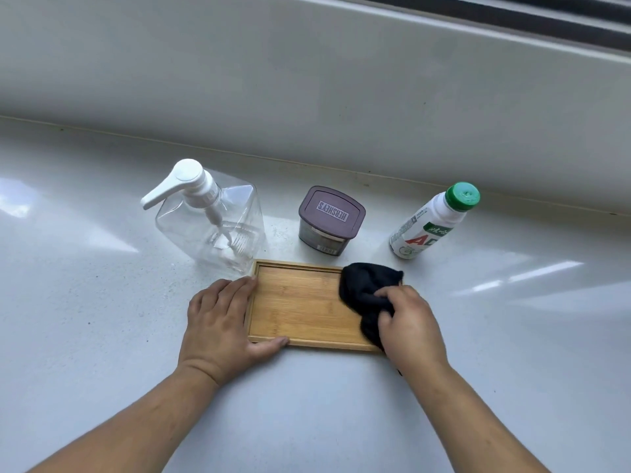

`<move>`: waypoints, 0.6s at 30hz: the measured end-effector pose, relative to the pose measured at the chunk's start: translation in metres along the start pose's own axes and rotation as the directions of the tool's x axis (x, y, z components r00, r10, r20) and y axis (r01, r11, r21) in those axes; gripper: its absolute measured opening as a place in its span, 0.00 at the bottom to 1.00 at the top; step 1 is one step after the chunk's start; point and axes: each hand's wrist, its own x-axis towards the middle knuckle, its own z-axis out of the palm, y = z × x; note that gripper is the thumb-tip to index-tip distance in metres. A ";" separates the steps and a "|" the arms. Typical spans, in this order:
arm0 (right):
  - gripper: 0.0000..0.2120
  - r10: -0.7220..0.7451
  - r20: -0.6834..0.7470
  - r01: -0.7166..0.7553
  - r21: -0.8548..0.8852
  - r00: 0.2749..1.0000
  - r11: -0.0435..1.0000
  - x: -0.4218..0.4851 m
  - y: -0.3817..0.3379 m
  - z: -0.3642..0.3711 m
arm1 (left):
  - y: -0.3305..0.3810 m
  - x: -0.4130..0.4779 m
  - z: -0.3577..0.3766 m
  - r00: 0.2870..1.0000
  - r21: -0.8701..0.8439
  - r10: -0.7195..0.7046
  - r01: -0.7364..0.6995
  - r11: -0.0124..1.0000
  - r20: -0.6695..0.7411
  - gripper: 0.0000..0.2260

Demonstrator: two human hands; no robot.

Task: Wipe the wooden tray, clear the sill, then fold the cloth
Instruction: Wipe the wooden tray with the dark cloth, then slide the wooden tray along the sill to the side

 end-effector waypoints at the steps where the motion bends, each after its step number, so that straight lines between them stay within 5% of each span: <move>1: 0.17 0.004 -0.017 -0.003 0.014 1.000 1.000 -0.004 -0.002 -0.004 | 0.001 0.000 -0.001 1.000 0.005 -0.001 0.001 1.000 0.012 0.52; 6: 0.15 -0.349 0.084 0.353 -0.038 0.933 0.935 -0.090 -0.025 0.003 | 0.005 -0.002 -0.009 0.999 -0.001 -0.020 0.020 1.000 0.043 0.51; 10: 0.20 -0.491 0.400 0.562 -0.076 0.774 0.824 -0.149 -0.021 0.026 | 0.010 -0.003 -0.024 0.998 -0.033 -0.009 0.011 0.999 0.058 0.44; 12: 0.27 -0.369 0.593 0.439 0.029 0.716 0.898 -0.151 -0.014 0.024 | 0.013 -0.003 -0.032 0.997 -0.075 0.003 0.002 0.997 0.072 0.39; 13: 0.29 -0.304 0.591 0.305 0.102 0.747 0.947 -0.147 -0.011 0.018 | 0.014 -0.004 -0.037 0.995 -0.112 -0.010 0.021 0.993 0.103 0.36; 16: 0.21 -0.023 0.279 -0.062 0.292 0.960 0.954 -0.116 -0.005 -0.009 | 0.019 -0.005 -0.049 0.959 -0.341 -0.173 0.243 0.908 0.224 0.27; 18: 0.26 0.198 0.146 -0.241 0.411 0.969 0.879 -0.085 -0.003 -0.022 | 0.025 -0.006 -0.057 0.893 -0.507 -0.297 0.438 0.742 0.338 0.24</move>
